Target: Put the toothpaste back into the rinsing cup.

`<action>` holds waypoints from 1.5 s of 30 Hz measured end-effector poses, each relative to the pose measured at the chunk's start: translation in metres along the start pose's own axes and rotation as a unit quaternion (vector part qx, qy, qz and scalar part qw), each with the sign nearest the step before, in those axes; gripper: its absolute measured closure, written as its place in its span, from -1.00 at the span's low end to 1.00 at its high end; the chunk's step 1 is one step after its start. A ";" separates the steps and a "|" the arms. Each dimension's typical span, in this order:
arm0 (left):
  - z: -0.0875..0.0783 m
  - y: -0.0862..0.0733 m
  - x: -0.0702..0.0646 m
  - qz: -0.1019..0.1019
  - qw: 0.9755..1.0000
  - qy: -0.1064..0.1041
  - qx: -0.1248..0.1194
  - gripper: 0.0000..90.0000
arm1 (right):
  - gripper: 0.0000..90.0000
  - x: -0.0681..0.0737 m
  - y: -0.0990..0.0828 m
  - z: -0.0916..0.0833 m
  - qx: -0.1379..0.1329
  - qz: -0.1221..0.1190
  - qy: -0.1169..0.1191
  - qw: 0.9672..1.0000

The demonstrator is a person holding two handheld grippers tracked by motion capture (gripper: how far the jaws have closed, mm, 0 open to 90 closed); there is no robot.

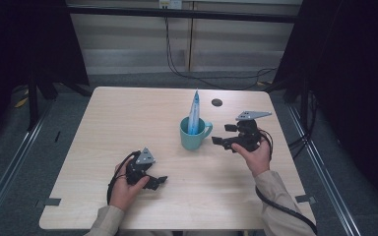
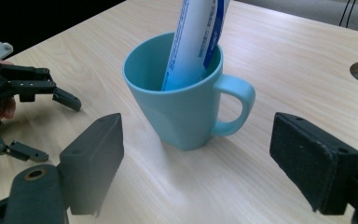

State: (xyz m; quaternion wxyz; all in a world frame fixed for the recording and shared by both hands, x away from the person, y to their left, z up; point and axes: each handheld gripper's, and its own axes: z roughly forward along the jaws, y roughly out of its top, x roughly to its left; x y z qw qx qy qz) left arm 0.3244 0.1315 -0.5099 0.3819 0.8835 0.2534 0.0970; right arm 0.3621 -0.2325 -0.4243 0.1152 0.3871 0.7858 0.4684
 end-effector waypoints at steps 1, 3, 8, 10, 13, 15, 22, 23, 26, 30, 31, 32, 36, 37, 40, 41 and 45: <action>0.000 0.000 0.000 0.000 1.000 0.000 0.000 -0.68 | -0.62 0.000 -0.002 -0.001 0.001 -0.001 0.000 1.000; 0.000 0.000 0.000 0.000 1.000 0.000 0.000 -0.68 | -0.62 0.000 -0.004 -0.002 0.006 -0.002 0.000 1.000; 0.000 0.000 0.000 0.000 1.000 0.000 0.000 -0.68 | -0.62 0.000 -0.014 -0.005 0.012 -0.006 0.001 1.000; 0.000 0.000 0.000 0.000 1.000 0.000 0.000 -0.68 | -0.62 0.001 -0.017 -0.005 0.015 -0.008 0.000 1.000; 0.000 0.000 0.000 0.000 1.000 0.000 0.000 -0.68 | -0.63 0.002 -0.023 -0.006 0.019 -0.010 0.003 1.000; 0.000 0.000 0.000 0.000 1.000 0.000 0.000 -0.68 | -0.62 0.003 -0.027 -0.006 0.024 -0.013 0.002 1.000; 0.000 0.000 0.000 0.000 1.000 0.000 0.000 -0.68 | -0.63 0.005 -0.041 -0.007 0.038 -0.016 0.006 0.999; 0.000 0.000 0.000 0.000 1.000 0.000 0.000 -0.68 | -0.63 0.005 -0.043 -0.006 0.040 -0.019 0.005 0.999; 0.000 0.000 0.000 0.000 1.000 0.000 0.000 -0.68 | -0.63 0.005 -0.049 -0.006 0.044 -0.020 0.006 0.999; 0.000 0.000 0.000 0.000 1.000 0.000 0.000 -0.68 | -0.63 0.006 -0.060 -0.006 0.043 -0.018 0.006 0.999; 0.000 0.000 0.000 0.000 1.000 0.000 0.000 -0.68 | -0.63 0.006 -0.062 -0.006 0.045 -0.019 0.004 0.999; 0.000 0.000 0.000 0.000 1.000 0.000 0.000 -0.68 | -0.63 0.006 -0.064 -0.006 0.046 -0.017 0.006 0.999; 0.000 0.000 0.000 0.000 1.000 0.000 0.000 -0.68 | -0.63 0.007 -0.072 -0.006 0.050 -0.020 0.004 0.999; 0.000 0.000 0.000 0.000 1.000 0.000 0.000 -0.68 | -0.64 0.007 -0.074 -0.006 0.053 -0.022 0.001 0.998; 0.000 0.000 0.000 0.000 1.000 0.000 0.000 -0.68 | -0.64 0.007 -0.079 -0.007 0.058 -0.026 -0.001 0.998; 0.000 0.000 0.000 0.000 1.000 0.000 0.000 -0.68 | -0.64 0.007 -0.081 -0.007 0.059 -0.029 -0.004 0.998; 0.000 0.000 0.000 0.000 1.000 0.000 0.000 -0.68 | -0.65 0.007 -0.087 -0.007 0.070 -0.036 -0.007 0.997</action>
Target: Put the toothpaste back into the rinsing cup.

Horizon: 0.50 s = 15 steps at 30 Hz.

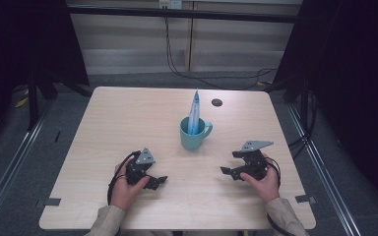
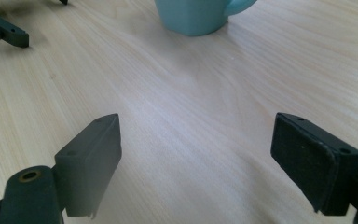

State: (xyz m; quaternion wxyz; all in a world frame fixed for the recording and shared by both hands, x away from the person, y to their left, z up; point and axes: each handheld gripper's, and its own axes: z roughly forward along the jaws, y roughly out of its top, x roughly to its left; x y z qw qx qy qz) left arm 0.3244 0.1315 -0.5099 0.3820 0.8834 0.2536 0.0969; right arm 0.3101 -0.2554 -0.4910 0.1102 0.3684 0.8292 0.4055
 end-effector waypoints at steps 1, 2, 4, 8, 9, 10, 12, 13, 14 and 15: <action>0.000 0.000 0.000 0.000 1.000 0.000 0.000 -0.68 | -0.65 0.000 -0.002 0.001 0.002 -0.002 -0.001 1.000; 0.000 0.000 0.000 0.000 1.000 0.000 0.000 -0.68 | -0.65 0.000 -0.003 0.001 0.003 -0.006 -0.002 1.000; 0.000 0.000 0.000 0.000 1.000 0.000 0.000 -0.68 | -0.65 -0.001 -0.007 0.001 0.007 -0.006 -0.004 1.000; 0.000 0.000 0.000 0.000 1.000 0.000 0.000 -0.68 | -0.65 -0.001 -0.012 0.000 0.005 -0.008 -0.004 1.000; 0.000 0.000 0.000 0.000 1.000 0.000 0.000 -0.68 | -0.65 -0.001 -0.014 0.000 0.008 -0.010 -0.006 1.000; 0.000 0.000 0.000 0.000 1.000 0.000 0.000 -0.68 | -0.65 -0.001 -0.016 0.001 0.012 -0.012 -0.009 1.000; 0.000 0.000 0.000 0.000 1.000 0.000 0.000 -0.68 | -0.65 -0.001 -0.019 0.001 0.016 -0.014 -0.012 1.000; 0.000 0.000 0.000 0.000 1.000 0.000 0.000 -0.68 | -0.65 -0.002 -0.020 0.001 0.017 -0.017 -0.013 1.000; 0.000 0.000 0.000 0.000 1.000 0.000 0.000 -0.68 | -0.65 -0.001 -0.020 0.001 0.019 -0.018 -0.012 1.000; 0.000 0.000 0.000 0.000 1.000 0.000 0.000 -0.68 | -0.65 -0.001 -0.021 0.001 0.022 -0.022 -0.015 0.999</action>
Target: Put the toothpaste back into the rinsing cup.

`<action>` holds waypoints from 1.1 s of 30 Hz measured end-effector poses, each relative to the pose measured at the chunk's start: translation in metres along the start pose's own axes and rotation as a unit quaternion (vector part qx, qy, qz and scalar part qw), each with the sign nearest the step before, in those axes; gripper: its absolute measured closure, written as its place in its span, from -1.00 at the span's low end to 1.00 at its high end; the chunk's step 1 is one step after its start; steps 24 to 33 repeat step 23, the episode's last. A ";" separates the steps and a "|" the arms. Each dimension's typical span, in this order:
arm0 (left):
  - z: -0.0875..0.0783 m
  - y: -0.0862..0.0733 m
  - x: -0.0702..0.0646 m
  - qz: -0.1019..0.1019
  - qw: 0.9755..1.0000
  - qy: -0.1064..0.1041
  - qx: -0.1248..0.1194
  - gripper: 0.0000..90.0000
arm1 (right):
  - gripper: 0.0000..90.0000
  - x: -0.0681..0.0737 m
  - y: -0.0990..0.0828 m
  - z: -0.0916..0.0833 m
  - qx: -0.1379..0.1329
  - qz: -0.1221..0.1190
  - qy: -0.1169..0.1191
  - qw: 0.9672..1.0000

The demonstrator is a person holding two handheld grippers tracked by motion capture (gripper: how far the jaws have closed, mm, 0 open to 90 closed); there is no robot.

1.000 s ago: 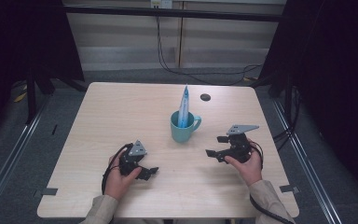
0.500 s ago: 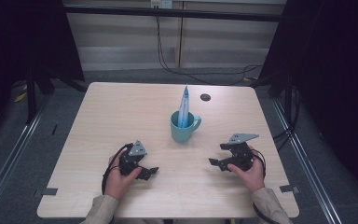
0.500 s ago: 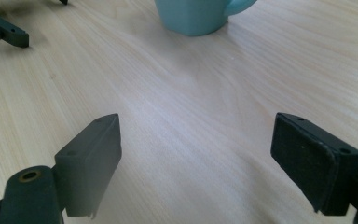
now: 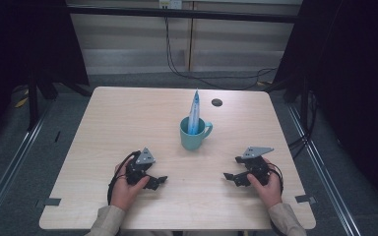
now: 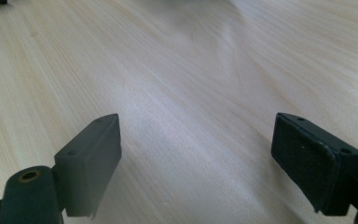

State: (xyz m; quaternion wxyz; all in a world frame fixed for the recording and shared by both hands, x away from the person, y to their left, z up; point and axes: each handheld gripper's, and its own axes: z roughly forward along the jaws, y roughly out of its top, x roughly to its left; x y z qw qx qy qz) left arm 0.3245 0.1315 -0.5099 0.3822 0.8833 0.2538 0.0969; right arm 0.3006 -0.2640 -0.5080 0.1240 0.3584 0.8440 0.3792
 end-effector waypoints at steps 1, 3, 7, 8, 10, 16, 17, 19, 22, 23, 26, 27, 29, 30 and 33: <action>0.000 0.000 0.000 0.000 1.000 0.000 0.000 -0.68 | -0.65 0.000 -0.001 0.000 0.002 -0.001 -0.001 1.000; 0.000 0.000 0.000 0.000 1.000 0.000 0.000 -0.68 | -0.66 0.001 -0.003 0.001 0.004 -0.006 -0.001 1.000; 0.000 0.000 0.000 0.000 1.000 0.000 0.000 -0.68 | -0.68 0.002 -0.005 0.001 0.001 -0.013 -0.005 1.000; 0.000 0.000 0.000 0.000 1.000 0.000 0.000 -0.68 | -0.68 0.003 -0.005 0.001 0.004 -0.016 -0.007 1.000; 0.000 0.000 0.000 0.000 1.000 0.000 0.000 -0.68 | -0.68 0.004 -0.005 0.001 0.003 -0.016 -0.008 1.000; 0.000 0.000 0.000 0.000 1.000 0.000 0.000 -0.68 | -0.69 0.004 -0.005 0.001 0.005 -0.015 -0.007 1.000; 0.000 0.000 0.000 0.000 1.000 0.000 0.000 -0.68 | -0.69 0.004 -0.005 0.001 0.005 -0.015 -0.007 1.000; 0.000 0.000 0.000 0.000 1.000 0.000 0.000 -0.68 | -0.70 0.004 -0.005 0.001 0.005 -0.015 -0.008 1.000; 0.000 0.000 0.000 0.000 1.000 0.000 0.000 -0.68 | -0.70 0.004 -0.005 0.002 0.005 -0.015 -0.008 1.000; 0.000 0.000 0.000 0.000 1.000 0.000 0.000 -0.68 | -0.70 0.004 -0.005 0.002 0.005 -0.015 -0.008 1.000; 0.000 0.000 0.000 0.000 1.000 0.000 0.000 -0.68 | -0.70 0.004 -0.005 0.002 0.005 -0.015 -0.008 1.000; 0.000 0.000 0.000 0.000 1.000 0.000 0.000 -0.68 | -0.70 0.004 -0.005 0.002 0.005 -0.015 -0.008 1.000; 0.000 0.000 0.000 0.000 1.000 0.000 0.000 -0.68 | -0.70 0.004 -0.005 0.002 0.005 -0.015 -0.008 1.000; 0.000 0.000 0.000 0.000 1.000 0.000 0.000 -0.68 | -0.70 0.004 -0.005 0.002 0.005 -0.015 -0.008 1.000; 0.000 0.000 0.000 0.000 1.000 0.000 0.000 -0.68 | -0.70 0.004 -0.005 0.002 0.005 -0.015 -0.008 1.000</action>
